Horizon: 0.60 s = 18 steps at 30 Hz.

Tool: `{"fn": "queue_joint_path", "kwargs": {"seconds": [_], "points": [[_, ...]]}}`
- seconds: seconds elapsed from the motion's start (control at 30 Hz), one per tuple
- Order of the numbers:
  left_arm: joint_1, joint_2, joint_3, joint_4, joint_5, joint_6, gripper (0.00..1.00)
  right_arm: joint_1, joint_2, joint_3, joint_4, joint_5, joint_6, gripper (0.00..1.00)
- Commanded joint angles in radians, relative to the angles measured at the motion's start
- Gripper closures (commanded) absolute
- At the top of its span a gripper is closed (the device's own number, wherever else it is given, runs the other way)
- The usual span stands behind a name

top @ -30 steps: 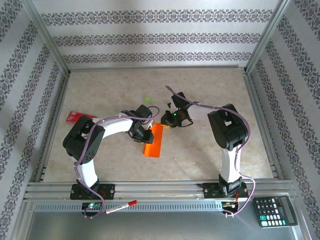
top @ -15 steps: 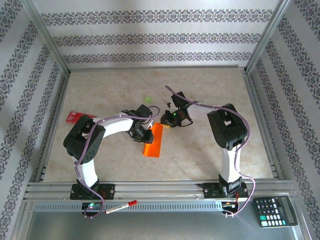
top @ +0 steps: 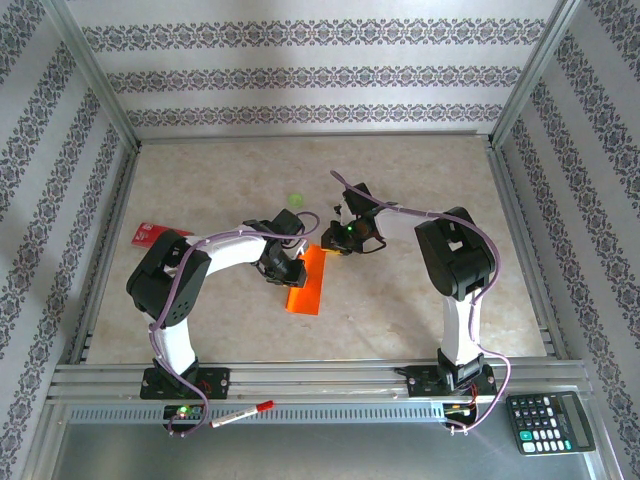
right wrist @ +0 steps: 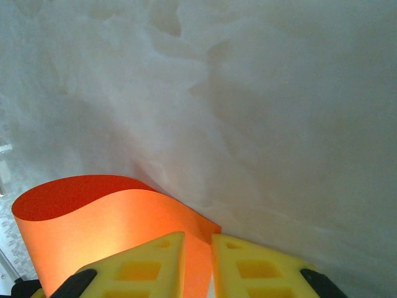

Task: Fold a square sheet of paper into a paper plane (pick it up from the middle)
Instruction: Hold the square sheet of paper at the center of the table.

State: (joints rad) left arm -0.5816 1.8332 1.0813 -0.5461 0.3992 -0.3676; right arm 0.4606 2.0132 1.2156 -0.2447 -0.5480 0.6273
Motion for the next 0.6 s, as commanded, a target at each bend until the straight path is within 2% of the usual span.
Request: {"fn": "queue_joint_path", "kwargs": {"seconds": [0.0, 0.57], "points": [[-0.011, 0.070, -0.067, -0.087, -0.089, -0.009, 0.79, -0.005, -0.020, -0.001, 0.021, 0.013, -0.021, 0.80], [-0.011, 0.067, -0.080, -0.078, -0.096, -0.016, 0.78, -0.019, -0.119, -0.035, 0.007, 0.008, -0.014, 0.79]]}}
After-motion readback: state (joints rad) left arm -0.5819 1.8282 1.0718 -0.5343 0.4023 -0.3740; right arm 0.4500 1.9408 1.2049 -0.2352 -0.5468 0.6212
